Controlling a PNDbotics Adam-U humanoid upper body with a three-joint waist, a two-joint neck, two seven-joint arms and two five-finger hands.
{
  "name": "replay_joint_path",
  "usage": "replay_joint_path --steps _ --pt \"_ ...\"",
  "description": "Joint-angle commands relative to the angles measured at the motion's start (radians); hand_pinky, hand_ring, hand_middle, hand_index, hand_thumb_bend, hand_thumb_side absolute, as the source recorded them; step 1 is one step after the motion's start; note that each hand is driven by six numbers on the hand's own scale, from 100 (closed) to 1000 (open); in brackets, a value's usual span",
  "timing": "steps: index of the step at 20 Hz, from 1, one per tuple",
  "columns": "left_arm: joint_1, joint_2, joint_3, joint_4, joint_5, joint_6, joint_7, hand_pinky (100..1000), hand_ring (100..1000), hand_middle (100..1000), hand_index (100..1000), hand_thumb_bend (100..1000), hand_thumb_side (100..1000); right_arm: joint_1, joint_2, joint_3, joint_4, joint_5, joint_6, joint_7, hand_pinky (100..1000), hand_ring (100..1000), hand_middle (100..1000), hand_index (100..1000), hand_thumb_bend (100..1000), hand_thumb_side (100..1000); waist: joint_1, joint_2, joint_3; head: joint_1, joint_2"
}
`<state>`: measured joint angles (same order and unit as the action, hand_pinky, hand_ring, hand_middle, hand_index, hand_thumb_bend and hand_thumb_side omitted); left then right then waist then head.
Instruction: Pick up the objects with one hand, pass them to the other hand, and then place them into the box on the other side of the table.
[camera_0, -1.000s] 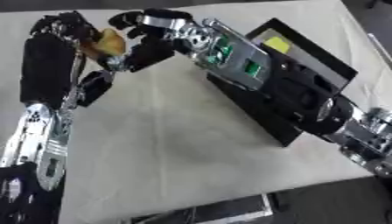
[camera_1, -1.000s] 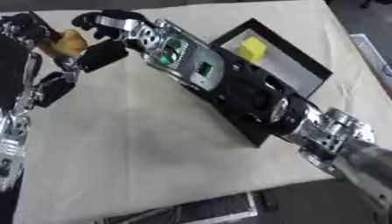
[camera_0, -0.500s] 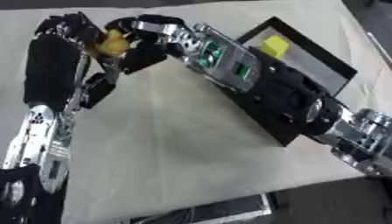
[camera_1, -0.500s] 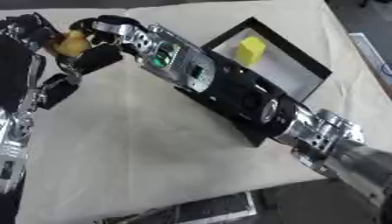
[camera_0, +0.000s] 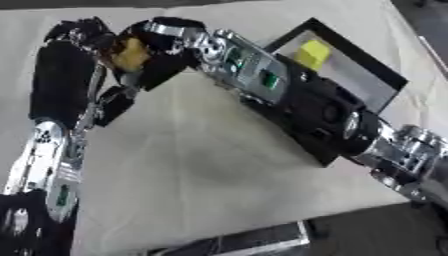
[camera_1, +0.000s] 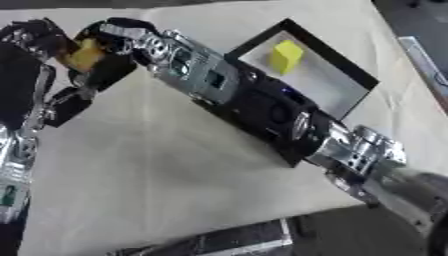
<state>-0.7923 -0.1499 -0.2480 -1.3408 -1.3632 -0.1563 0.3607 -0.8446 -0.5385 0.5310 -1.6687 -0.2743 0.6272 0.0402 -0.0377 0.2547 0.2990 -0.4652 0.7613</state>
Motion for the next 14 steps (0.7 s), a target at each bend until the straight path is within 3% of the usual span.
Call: replay_joint_path --steps 1,3,8,13,14 --pt "-0.023 -0.016 -0.009 -0.032 0.006 -0.004 0.013 695 547 467 452 142 100 -0.009 -0.025 -0.011 0.008 -0.031 0.003 -0.004 913 664 429 711 277 100 0.004 -0.016 -0.002 -0.004 -0.009" --pt "-0.023 -0.017 -0.010 -0.033 0.006 -0.003 0.020 695 547 468 456 160 100 -0.009 -0.028 -0.010 0.006 -0.046 0.004 0.004 910 632 384 707 295 100 0.004 -0.017 -0.003 -0.005 -0.010" --pt "-0.023 -0.017 -0.009 -0.033 0.004 0.003 0.040 702 563 489 565 326 100 -0.007 -0.034 -0.017 -0.005 -0.079 -0.005 0.020 911 608 368 699 339 100 0.003 -0.017 -0.005 -0.008 -0.010" --pt "-0.021 -0.015 -0.005 -0.032 -0.020 0.019 0.048 750 659 642 857 551 100 -0.006 -0.041 -0.024 -0.017 -0.115 -0.017 0.015 913 587 356 688 376 100 0.004 -0.017 -0.008 -0.009 -0.006" --pt "-0.021 -0.015 -0.004 -0.032 -0.029 0.026 0.049 755 671 661 879 576 100 -0.005 -0.042 -0.024 -0.019 -0.119 -0.019 0.013 914 587 355 688 377 100 0.004 -0.017 -0.009 -0.009 -0.006"
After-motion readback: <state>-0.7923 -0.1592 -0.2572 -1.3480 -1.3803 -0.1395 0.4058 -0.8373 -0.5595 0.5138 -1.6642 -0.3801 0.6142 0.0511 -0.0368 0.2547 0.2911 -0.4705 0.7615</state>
